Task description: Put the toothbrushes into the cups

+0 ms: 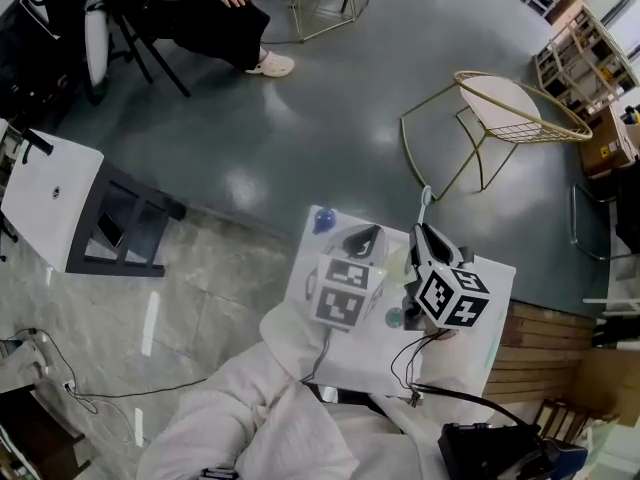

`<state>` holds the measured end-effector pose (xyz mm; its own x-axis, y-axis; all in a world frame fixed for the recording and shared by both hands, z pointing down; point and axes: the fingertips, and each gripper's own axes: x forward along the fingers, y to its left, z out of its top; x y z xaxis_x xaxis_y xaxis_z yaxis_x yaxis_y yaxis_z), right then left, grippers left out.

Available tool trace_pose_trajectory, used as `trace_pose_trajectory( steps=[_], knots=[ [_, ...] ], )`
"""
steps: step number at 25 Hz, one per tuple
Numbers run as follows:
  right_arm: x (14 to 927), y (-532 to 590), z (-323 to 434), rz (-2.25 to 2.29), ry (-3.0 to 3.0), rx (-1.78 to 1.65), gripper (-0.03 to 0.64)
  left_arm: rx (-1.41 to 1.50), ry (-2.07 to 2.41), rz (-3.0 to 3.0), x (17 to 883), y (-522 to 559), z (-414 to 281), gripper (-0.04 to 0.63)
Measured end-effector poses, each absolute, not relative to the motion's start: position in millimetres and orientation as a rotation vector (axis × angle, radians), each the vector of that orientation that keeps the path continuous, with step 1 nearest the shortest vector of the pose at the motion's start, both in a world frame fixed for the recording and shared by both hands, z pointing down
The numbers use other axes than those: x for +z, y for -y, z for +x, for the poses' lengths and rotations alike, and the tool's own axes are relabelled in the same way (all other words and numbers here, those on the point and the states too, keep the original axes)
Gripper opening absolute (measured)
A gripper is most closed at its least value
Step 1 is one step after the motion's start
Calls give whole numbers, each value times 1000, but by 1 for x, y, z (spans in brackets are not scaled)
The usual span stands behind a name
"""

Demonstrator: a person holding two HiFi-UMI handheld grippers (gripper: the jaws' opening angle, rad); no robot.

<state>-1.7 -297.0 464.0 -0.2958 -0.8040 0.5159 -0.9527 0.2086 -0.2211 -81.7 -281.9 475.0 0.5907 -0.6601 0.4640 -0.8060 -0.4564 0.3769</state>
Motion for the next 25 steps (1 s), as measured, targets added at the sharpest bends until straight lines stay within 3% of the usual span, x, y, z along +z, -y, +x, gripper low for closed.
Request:
trace_pose_trajectory(
  steps=[12,16,25],
  knots=[
    [498,291,-1,1579,2043,749,49,360,1141,2221,492,283,-80,-2],
    [503,286,-3,1541,2013,750,103,367,1134,2216,492,281,-79,-2],
    [497,282,-2,1554,2016,733,110,375,1157,2216,494,277,-78,-2]
  ],
)
